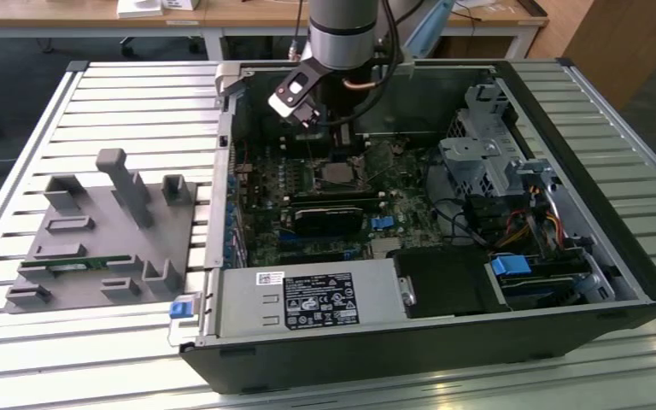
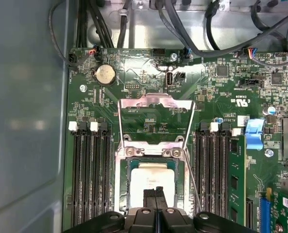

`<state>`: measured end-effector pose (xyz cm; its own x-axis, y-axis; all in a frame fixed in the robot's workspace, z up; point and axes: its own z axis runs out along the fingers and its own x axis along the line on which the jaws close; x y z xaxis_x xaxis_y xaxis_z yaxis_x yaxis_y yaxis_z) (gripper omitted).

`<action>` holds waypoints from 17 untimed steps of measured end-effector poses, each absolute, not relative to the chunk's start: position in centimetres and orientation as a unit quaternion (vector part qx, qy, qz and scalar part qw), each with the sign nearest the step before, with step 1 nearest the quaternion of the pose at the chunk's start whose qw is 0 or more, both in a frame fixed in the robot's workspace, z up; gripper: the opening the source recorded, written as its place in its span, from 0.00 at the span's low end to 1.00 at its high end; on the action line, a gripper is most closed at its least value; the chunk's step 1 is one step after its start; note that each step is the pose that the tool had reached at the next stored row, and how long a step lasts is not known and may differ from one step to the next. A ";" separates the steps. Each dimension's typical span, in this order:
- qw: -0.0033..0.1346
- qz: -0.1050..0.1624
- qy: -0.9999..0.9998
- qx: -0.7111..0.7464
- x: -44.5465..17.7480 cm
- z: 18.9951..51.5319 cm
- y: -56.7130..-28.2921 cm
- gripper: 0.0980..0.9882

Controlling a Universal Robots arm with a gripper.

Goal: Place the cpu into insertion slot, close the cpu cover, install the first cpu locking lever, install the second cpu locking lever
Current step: 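Close the cpu cover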

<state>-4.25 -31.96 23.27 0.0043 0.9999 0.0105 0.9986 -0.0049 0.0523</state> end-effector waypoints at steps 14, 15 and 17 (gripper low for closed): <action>0.014 0.022 0.705 0.709 -4.0 24.5 -32.0 0.01; 0.014 0.022 0.705 0.709 -3.8 24.5 -32.0 0.01; 0.014 0.022 0.705 0.708 -3.8 24.6 -32.0 0.01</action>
<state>-3.77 -31.96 24.55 0.0043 0.9999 0.0120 0.9987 -0.0049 0.0512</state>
